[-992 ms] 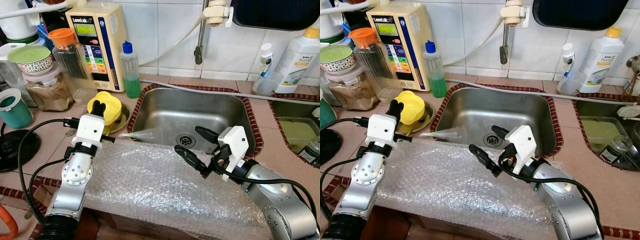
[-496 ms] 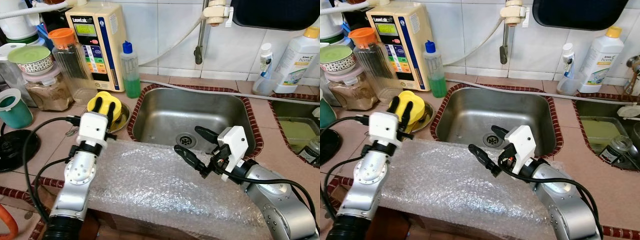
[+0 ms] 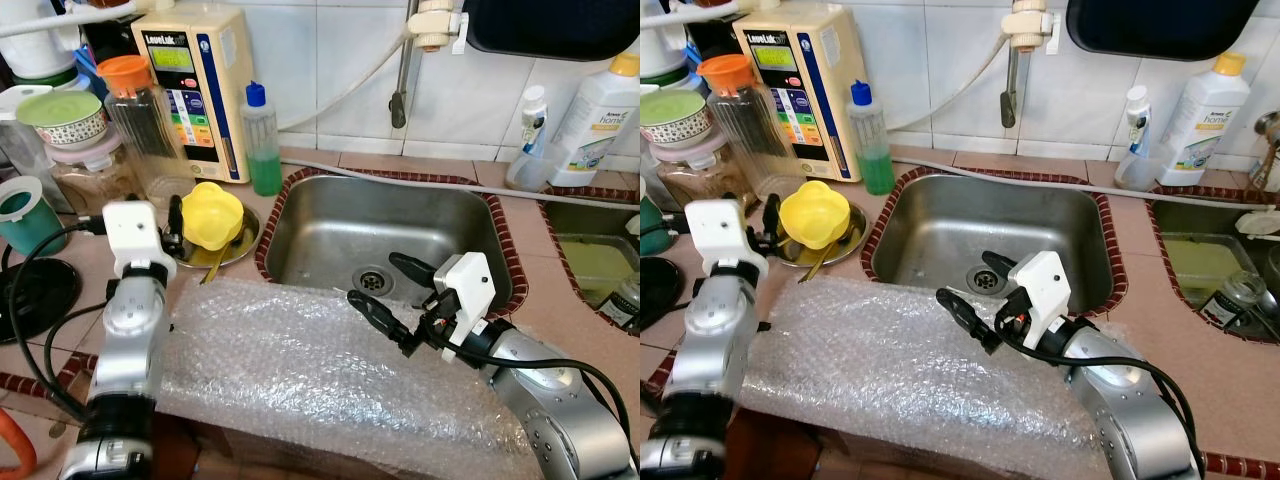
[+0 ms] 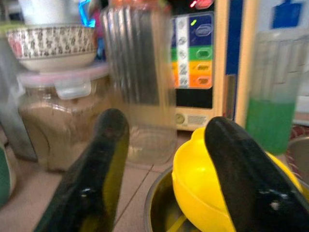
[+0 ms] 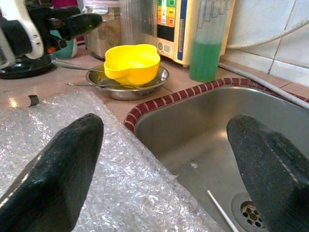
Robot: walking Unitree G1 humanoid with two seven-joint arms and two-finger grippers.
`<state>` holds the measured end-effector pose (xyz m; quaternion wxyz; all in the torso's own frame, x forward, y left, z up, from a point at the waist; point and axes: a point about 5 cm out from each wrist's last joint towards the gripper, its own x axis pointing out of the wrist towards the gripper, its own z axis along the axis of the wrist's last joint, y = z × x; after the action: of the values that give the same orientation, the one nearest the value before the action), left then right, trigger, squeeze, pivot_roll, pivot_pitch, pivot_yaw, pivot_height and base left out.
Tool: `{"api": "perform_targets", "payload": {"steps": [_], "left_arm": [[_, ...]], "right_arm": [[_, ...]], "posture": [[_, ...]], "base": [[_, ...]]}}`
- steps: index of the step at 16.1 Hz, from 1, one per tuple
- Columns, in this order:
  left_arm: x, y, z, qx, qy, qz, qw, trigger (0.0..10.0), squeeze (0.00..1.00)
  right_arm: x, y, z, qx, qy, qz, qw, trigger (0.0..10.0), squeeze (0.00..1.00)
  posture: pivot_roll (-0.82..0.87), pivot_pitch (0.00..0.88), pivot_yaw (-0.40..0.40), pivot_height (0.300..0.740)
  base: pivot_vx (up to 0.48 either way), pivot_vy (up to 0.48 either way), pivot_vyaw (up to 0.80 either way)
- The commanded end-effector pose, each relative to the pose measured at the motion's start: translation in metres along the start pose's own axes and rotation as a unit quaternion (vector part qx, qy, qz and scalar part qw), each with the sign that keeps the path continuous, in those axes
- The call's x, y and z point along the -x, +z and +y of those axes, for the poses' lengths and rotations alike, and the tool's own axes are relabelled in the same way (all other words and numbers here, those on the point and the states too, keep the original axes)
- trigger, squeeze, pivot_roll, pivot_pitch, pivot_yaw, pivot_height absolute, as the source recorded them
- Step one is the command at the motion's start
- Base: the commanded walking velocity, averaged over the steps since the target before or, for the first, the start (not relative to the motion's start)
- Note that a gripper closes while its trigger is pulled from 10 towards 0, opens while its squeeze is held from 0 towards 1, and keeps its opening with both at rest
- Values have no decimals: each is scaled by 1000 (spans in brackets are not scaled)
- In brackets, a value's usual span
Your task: Kitchen organization
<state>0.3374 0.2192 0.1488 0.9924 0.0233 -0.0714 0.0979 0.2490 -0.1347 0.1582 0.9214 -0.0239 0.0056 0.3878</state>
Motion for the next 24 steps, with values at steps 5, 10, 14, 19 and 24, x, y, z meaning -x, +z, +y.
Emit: {"api": "perform_targets", "payload": {"steps": [5,10,14,19,24], "left_arm": [[-25,-9,-7,84,17,93,992,10000,1000],[-34,-16,-20,104,-8,150,983,10000,1000],[-38,-22,-26,114,-32,198,973,10000,0],[-41,-18,-27,124,-37,196,972,0,0],[-36,-31,-15,124,-10,235,964,0,0]], "right_arm": [[1,4,4,13,3,-4,1000,10000,0],[3,5,8,7,12,-5,1000,10000,0],[5,10,14,-12,39,-17,999,10000,0],[5,11,10,-12,37,-19,999,10000,0],[5,11,11,-10,40,-14,999,10000,0]], "posture": [[-49,0,66,740],[-63,0,87,740],[-65,0,96,740],[-61,0,95,740],[-58,0,92,740]], "base": [[0,0,0],[0,0,0],[0,0,0],[0,0,0],[0,0,0]]}}
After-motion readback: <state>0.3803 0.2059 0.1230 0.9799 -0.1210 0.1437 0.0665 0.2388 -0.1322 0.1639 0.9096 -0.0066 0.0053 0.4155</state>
